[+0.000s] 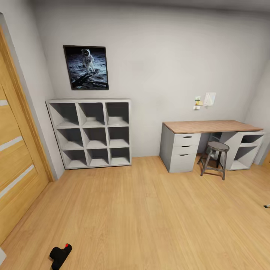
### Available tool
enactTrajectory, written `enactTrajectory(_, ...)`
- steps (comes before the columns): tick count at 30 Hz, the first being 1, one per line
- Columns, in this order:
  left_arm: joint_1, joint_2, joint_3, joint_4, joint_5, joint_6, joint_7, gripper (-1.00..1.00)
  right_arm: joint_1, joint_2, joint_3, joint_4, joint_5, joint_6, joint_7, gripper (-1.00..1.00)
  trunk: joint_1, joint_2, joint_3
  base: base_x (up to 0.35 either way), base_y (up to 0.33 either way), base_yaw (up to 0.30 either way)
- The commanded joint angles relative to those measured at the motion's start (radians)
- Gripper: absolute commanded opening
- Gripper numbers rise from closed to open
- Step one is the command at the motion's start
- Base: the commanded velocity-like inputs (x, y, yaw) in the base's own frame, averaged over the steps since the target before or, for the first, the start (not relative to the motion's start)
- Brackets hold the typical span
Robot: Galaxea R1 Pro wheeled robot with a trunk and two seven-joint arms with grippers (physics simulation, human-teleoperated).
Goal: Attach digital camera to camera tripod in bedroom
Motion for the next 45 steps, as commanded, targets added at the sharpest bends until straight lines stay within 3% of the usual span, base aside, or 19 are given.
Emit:
enactTrajectory(1, 0.003, -0.006, 0.006, -0.006, 0.006, -0.006, -0.002, 1.00, 0.001, -0.006, 0.005, -0.002, 0.006, -0.006, -0.002, 1.00, 0.000, 0.000, 0.000, 0.000, 0.000, 0.000)
enactTrajectory(8, 0.003, -0.008, 0.011, -0.021, 0.008, -0.010, -0.002, 1.00, 0.001, -0.006, 0.004, -0.002, 0.010, -0.008, -0.002, 1.00, 0.000, 0.000, 0.000, 0.000, 0.000, 0.000)
enactTrajectory(18, 0.003, -0.006, 0.011, -0.027, 0.060, -0.053, -0.002, 1.00, 0.001, -0.007, -0.003, -0.026, -0.001, -0.049, -0.002, 1.00, 0.000, 0.000, 0.000, 0.000, 0.000, 0.000)
enactTrajectory(23, 0.003, -0.006, 0.011, -0.028, 0.068, -0.056, -0.002, 1.00, 0.001, -0.005, -0.005, -0.028, -0.004, -0.077, -0.002, 1.00, 0.000, 0.000, 0.000, 0.000, 0.000, -0.038)
enactTrajectory(45, 0.003, -0.006, 0.011, -0.028, 0.072, -0.058, -0.001, 1.00, 0.001, -0.003, 0.005, -0.029, 0.001, -0.098, -0.002, 1.00, 0.000, 0.000, 0.000, 0.000, 0.000, -0.222)
